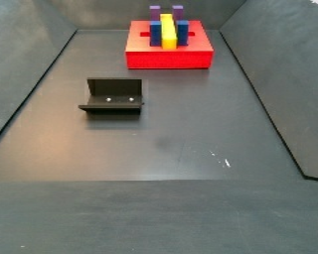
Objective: Pick up the green object. Move up. Place the green object on the fixture. Regrasp the green object. Move to above the board. Insert the green object.
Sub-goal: Insert the green object.
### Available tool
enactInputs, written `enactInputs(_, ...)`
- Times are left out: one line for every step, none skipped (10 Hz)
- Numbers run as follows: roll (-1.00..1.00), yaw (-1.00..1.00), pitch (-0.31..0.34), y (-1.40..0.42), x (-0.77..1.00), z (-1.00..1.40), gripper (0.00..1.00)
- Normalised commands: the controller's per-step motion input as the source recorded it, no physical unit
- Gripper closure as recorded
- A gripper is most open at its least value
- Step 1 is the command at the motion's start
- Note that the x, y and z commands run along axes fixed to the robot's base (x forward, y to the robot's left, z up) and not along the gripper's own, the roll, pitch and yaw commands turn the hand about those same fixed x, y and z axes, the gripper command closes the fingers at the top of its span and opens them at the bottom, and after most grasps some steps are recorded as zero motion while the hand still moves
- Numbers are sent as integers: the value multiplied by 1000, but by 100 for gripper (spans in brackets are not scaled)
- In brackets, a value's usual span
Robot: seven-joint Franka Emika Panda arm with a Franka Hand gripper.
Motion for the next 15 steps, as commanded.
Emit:
enactInputs(-419,9,-33,-23,0,-140,100)
enactInputs(-446,43,-47,-111,49,-83,100)
enactInputs(-396,37,-59,-280,77,-126,100)
enactInputs(-384,40,-40,-320,40,-223,100)
enactInputs(-299,46,-34,-403,0,-397,100)
enactInputs(-186,86,-23,-377,0,-634,100)
enactInputs(-167,160,-43,-246,29,-637,100)
enactInputs(-57,189,0,-74,-9,-320,100)
enactInputs(0,29,0,0,0,0,100)
enactInputs(0,126,0,0,211,-71,100)
enactInputs(0,217,0,0,397,-343,100)
enactInputs(0,223,-3,0,380,-391,100)
enactInputs(0,217,-3,0,289,-480,100)
enactInputs(-13,231,-6,0,240,-429,100)
enactInputs(0,157,-1,0,111,-357,100)
